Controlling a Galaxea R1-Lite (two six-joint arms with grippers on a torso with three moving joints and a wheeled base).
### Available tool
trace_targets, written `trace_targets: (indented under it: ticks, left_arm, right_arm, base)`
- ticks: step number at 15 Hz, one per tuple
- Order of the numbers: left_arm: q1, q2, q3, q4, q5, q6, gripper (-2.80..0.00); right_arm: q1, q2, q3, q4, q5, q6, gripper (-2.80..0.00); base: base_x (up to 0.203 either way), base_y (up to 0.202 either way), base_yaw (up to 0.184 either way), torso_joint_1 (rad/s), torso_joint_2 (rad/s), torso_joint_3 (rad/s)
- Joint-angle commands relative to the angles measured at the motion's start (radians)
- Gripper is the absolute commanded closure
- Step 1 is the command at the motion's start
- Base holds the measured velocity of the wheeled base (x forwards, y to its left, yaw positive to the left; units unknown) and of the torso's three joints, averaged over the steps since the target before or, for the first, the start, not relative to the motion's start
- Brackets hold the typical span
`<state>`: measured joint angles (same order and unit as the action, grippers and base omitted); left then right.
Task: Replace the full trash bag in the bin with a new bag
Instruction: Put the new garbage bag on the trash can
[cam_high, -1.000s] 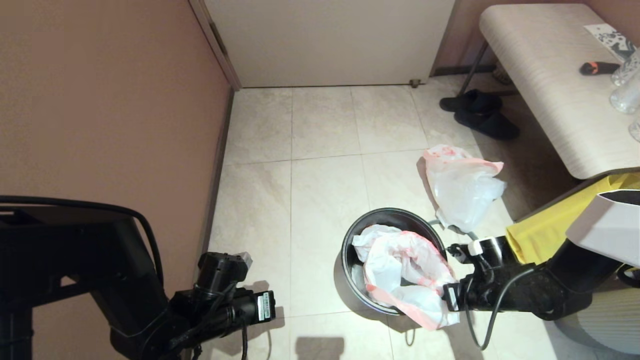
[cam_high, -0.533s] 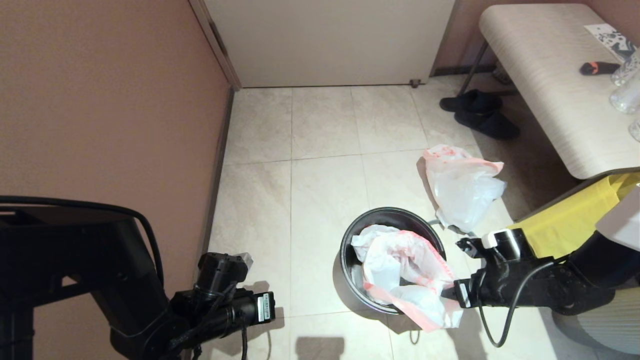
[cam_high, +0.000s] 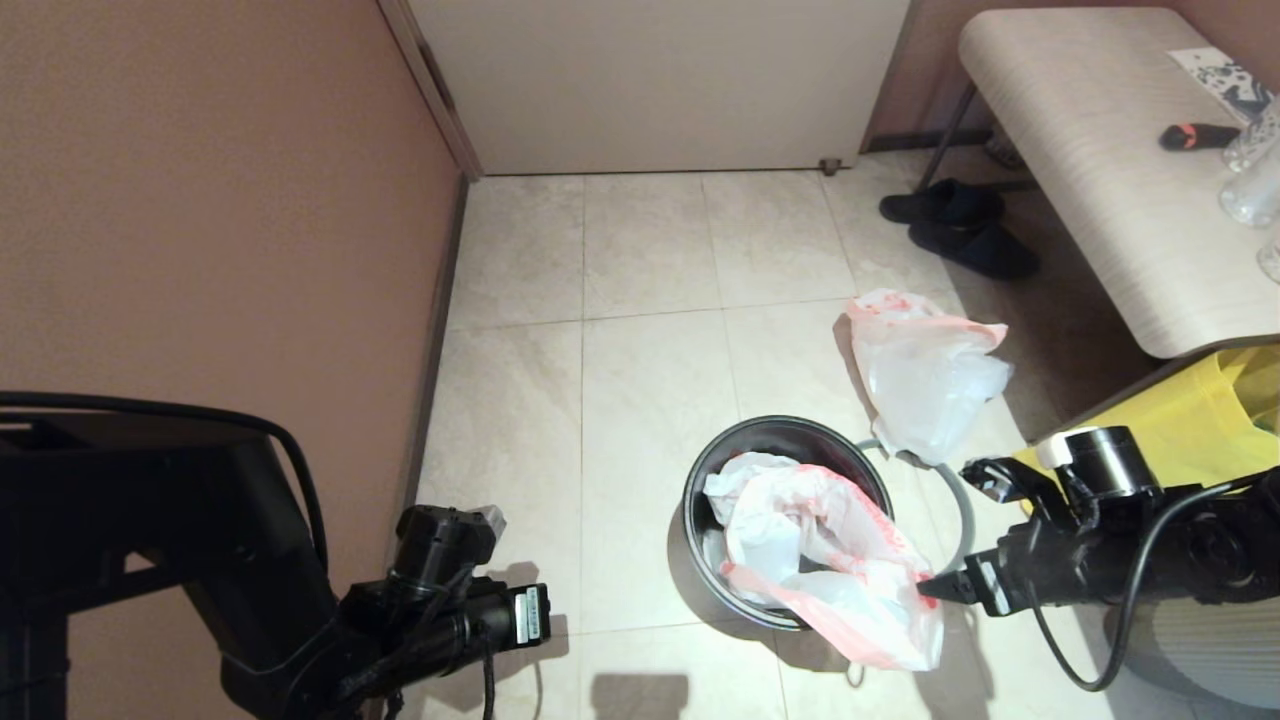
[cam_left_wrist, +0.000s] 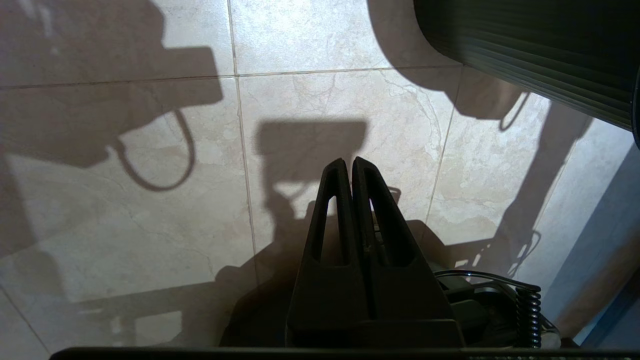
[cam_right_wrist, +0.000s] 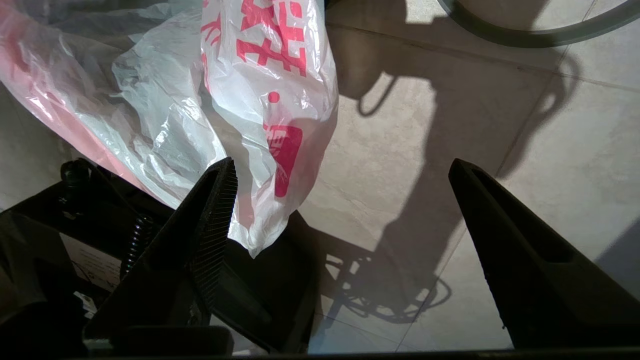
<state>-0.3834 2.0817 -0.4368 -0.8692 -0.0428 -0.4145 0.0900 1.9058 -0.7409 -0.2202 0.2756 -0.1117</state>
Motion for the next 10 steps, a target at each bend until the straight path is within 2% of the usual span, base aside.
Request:
trace_targets:
  ticks: [1,2,3,4,5,6,7,9,10]
  left_arm:
    - [0.000,0.001,0.000,-0.005,0.000,-0.003,0.00]
    - [0.000,0.001,0.000,-0.005,0.000,-0.003,0.00]
    - [0.000,0.001,0.000,-0.005,0.000,-0.003,0.00]
    - [0.000,0.002,0.000,-0.005,0.000,-0.003,0.00]
    - [0.000,0.002,0.000,-0.005,0.000,-0.003,0.00]
    - [0.000,0.003,0.000,-0.005,0.000,-0.003,0.00]
    - [0.000,0.003,0.000,-0.005,0.000,-0.003,0.00]
    - [0.000,0.003,0.000,-0.005,0.000,-0.003,0.00]
    - [0.000,0.003,-0.001,-0.005,0.000,-0.003,0.00]
  right_arm:
    - [-0.022,-0.060,-0.001,0.003,0.043,0.000,-2.80]
    - [-0.020,-0.086,-0.006,0.015,0.085,0.021,-2.80]
    - [-0.001,-0.097,-0.026,0.026,0.100,0.091,-2.80]
    - [0.028,-0.097,-0.050,0.030,0.102,0.168,-2.80]
    - [0.070,-0.094,-0.076,0.032,0.094,0.285,-2.80]
    - [0.127,-0.090,-0.102,0.034,0.046,0.369,-2.80]
    - [0.168,-0.083,-0.117,0.038,-0.059,0.401,-2.80]
    - [0.262,-0.050,-0.155,0.103,-0.274,0.426,-2.80]
    - [0.294,-0.023,-0.184,0.163,-0.344,0.440,-2.80]
  base:
    - [0.000,0.000,0.000,0.000,0.00,0.000]
    - [0.000,0.000,0.000,0.000,0.00,0.000]
    - [0.000,0.000,0.000,0.000,0.00,0.000]
    - [0.000,0.000,0.000,0.000,0.00,0.000]
    - [0.000,0.000,0.000,0.000,0.00,0.000]
    - [0.000,0.000,0.000,0.000,0.00,0.000]
    - [0.000,0.000,0.000,0.000,0.00,0.000]
    - [0.000,0.000,0.000,0.000,0.00,0.000]
    - [0.000,0.000,0.000,0.000,0.00,0.000]
